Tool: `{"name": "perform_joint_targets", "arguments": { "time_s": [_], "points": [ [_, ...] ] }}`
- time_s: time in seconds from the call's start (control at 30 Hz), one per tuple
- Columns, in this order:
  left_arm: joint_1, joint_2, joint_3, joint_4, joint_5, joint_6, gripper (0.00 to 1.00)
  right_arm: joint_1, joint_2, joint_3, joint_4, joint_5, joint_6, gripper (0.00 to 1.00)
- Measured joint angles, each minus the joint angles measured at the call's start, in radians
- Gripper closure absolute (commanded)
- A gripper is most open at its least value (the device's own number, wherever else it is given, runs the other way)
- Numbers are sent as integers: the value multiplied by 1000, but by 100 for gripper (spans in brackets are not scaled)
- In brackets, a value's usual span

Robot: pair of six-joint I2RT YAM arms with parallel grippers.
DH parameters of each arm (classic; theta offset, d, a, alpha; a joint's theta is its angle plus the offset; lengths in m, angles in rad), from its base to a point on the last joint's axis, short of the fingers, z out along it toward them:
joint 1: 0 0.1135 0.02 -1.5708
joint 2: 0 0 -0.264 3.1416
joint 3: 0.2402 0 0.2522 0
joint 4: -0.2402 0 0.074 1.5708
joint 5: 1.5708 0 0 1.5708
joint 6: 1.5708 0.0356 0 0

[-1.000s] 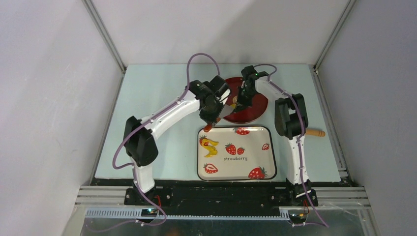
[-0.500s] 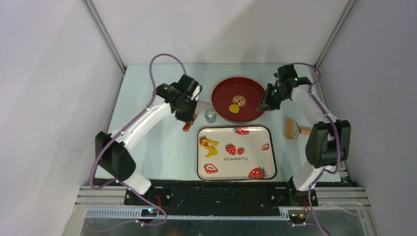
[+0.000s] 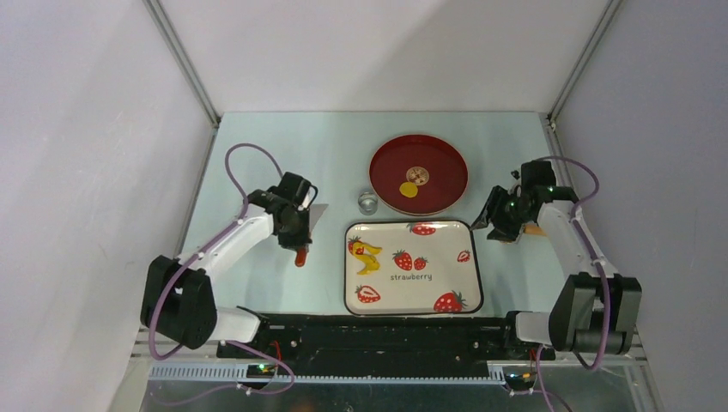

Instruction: Roll out the dumpling wrappers from the dough

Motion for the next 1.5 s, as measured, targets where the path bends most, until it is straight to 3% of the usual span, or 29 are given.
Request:
{"name": "perform_joint_targets", "arguments": {
  "time_s": [0.13,0.37,0.47,0.6,0.63,0.73,0.87,1.03,1.23,1.33,1.4,1.5],
  "points": [
    [2,23,-50,76,-1,-36,98,-25,-79,-69,13,7,-10,36],
    [2,67,-121,190,-5,-74,71,-32,-143,-136,45,8,-9,33],
    [2,82,-143,217,-5,-78,51,-33,-151,-155,55,7,-8,29],
    [2,68,-165,234,-4,-96,22,-35,-171,-170,60,6,-5,13],
    [2,51,-169,237,-4,-96,19,-35,-180,-170,63,5,-4,5],
    [4,-41,-179,246,-4,-100,10,-37,-229,-171,79,3,-3,1],
    [30,-246,-183,294,-2,-90,4,-38,-301,-177,121,8,-5,0],
    [140,-568,-270,456,-46,-46,0,-52,-385,-266,283,56,-10,1],
    [171,-914,-611,854,-336,50,0,-61,-479,-573,668,204,-77,0],
    [175,-888,-756,1043,-466,109,0,-55,-505,-775,965,257,-158,1],
    [184,-775,-805,1151,-533,145,0,-51,-473,-893,1172,268,-219,0],
    [211,-568,-845,1348,-573,169,0,-33,-349,-918,1383,296,-265,1]
  ]
}}
